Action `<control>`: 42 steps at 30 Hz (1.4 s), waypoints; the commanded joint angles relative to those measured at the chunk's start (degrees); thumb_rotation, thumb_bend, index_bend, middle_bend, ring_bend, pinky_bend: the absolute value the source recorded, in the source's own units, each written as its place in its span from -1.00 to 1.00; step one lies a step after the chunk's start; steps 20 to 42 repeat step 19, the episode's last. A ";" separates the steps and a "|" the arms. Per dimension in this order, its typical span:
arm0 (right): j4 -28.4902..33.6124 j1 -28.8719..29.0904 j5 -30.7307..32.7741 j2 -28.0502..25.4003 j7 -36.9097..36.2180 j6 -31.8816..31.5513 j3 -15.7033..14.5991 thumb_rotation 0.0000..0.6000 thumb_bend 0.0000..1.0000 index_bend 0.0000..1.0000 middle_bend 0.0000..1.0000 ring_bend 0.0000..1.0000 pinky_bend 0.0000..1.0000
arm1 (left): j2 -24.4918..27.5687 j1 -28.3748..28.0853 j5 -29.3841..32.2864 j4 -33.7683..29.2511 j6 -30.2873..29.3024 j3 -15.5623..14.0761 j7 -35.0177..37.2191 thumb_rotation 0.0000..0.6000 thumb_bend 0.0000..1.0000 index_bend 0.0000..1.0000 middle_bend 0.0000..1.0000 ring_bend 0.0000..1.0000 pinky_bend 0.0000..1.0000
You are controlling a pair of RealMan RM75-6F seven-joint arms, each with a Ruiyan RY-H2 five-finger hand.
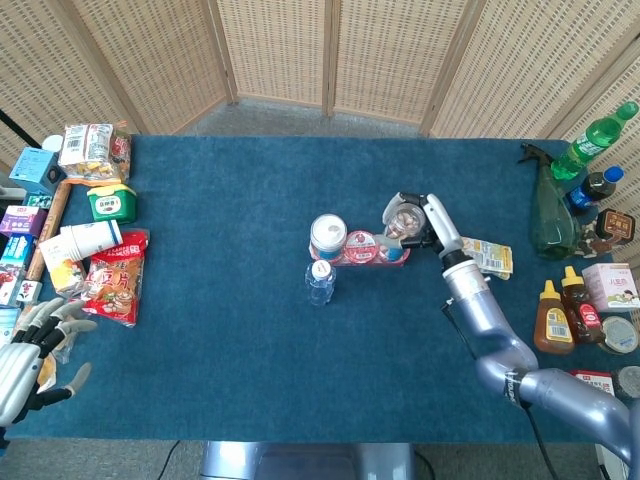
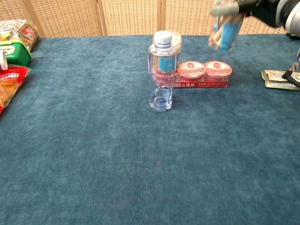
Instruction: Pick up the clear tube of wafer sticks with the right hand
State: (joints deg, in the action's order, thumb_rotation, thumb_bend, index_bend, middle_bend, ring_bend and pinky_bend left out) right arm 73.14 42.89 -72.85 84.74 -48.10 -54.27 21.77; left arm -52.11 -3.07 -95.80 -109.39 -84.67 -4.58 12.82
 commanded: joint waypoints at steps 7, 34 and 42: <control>18.75 -2.68 4.45 -8.29 9.30 -6.57 6.35 1.00 -0.78 0.16 0.99 0.83 0.89 | -0.53 -0.49 -0.20 0.59 0.36 0.11 0.66 1.00 -0.13 -0.42 -0.68 -1.00 -1.00; 24.42 -3.45 7.16 -10.25 13.19 -7.47 7.27 1.00 -0.79 0.16 0.99 0.83 0.89 | -1.21 -0.78 -0.35 2.31 0.32 0.03 2.46 1.00 -0.13 -0.42 -0.68 -1.00 -1.00; 24.42 -3.45 7.16 -10.25 13.19 -7.47 7.27 1.00 -0.79 0.16 0.99 0.83 0.89 | -1.21 -0.78 -0.35 2.31 0.32 0.03 2.46 1.00 -0.13 -0.42 -0.68 -1.00 -1.00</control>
